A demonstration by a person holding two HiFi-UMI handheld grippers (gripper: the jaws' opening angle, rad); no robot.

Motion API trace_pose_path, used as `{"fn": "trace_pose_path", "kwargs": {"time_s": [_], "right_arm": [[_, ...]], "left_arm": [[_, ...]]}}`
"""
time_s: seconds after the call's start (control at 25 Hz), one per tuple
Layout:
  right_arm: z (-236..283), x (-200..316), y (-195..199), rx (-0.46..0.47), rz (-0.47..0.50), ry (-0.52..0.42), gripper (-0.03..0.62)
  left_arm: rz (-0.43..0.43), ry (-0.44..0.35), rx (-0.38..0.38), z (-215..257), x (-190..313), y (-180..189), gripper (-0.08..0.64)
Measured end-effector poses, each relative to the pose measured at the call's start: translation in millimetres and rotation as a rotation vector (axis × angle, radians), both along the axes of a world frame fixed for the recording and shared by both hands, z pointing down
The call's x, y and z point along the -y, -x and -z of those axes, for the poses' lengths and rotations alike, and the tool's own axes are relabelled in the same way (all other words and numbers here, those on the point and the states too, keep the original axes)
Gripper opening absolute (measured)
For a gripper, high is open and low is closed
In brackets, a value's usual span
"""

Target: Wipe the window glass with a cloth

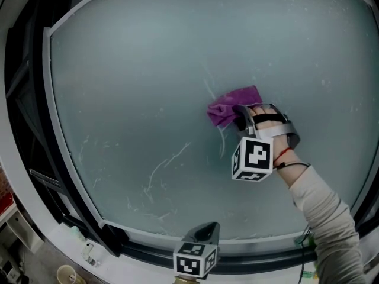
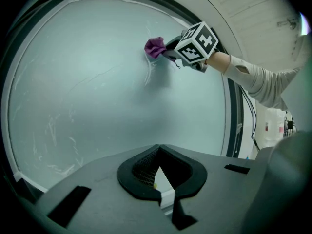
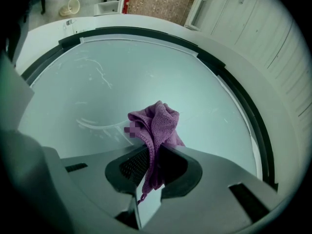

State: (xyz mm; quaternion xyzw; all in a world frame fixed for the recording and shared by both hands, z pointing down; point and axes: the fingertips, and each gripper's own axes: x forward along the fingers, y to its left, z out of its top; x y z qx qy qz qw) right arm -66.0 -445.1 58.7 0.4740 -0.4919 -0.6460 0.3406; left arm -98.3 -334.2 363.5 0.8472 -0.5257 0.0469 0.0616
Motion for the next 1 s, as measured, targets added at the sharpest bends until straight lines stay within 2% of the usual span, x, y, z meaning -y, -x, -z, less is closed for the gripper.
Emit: {"fn": "trace_pose_path", "kwargs": {"time_s": [1.0], "right_arm": [[-147,3,-16,0.071,0.029,0.223,0.052]], "left_arm": [[0.030,0.024,-0.002,-10,-2,0,0.005]]}}
